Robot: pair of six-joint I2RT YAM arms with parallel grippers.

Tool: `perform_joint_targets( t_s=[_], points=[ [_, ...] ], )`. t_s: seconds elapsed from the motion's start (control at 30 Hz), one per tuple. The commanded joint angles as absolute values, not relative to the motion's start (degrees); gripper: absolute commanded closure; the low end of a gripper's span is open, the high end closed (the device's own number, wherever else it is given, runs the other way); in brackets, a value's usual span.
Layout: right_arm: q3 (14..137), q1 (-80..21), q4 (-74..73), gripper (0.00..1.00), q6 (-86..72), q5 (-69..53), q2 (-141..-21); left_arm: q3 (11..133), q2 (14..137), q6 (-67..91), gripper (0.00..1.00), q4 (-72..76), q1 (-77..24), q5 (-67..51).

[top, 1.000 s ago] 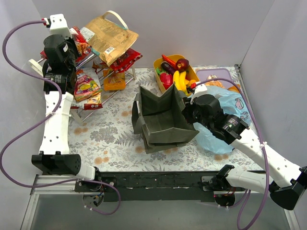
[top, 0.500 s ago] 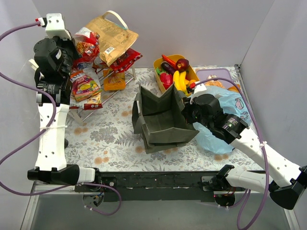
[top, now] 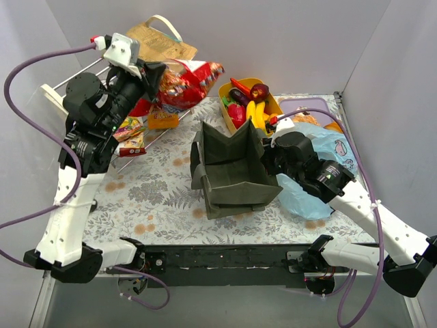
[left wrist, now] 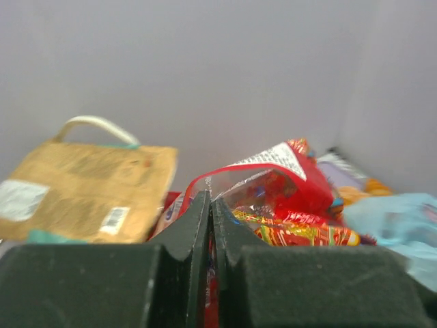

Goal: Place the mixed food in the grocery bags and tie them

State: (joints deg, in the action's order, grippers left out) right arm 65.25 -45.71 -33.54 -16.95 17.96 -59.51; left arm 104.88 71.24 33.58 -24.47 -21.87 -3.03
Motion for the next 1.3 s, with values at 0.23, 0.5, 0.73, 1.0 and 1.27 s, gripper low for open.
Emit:
perform_joint_targets(
  t_s=[0.23, 0.5, 0.73, 1.0, 1.27],
  points=[
    [68.73, -45.62, -33.66, 0.99, -16.52, 21.62, -59.68, 88.26, 63.81, 50.35, 1.0, -0.72, -27.77, -38.39],
    [68.64, -45.7, -34.8, 0.99, -16.79, 24.43, -59.33, 73.05, 61.09, 55.89, 1.0, 8.25, -27.95, -43.24],
    [69.17, -45.62, -35.25, 0.99, -16.7, 25.49, -59.94, 65.83, 62.05, 58.09, 1.0, 11.16, -27.95, -45.43],
    [68.82, -45.62, -35.77, 0.99, -17.49, 26.72, -60.12, 62.07, 66.18, 59.07, 1.0, 11.69, -29.97, -46.06],
    [68.64, -45.62, -36.03, 0.99, -16.79, 28.74, -59.33, 52.21, 66.27, 51.68, 1.0, 7.4, -37.08, -33.85]
  ],
)
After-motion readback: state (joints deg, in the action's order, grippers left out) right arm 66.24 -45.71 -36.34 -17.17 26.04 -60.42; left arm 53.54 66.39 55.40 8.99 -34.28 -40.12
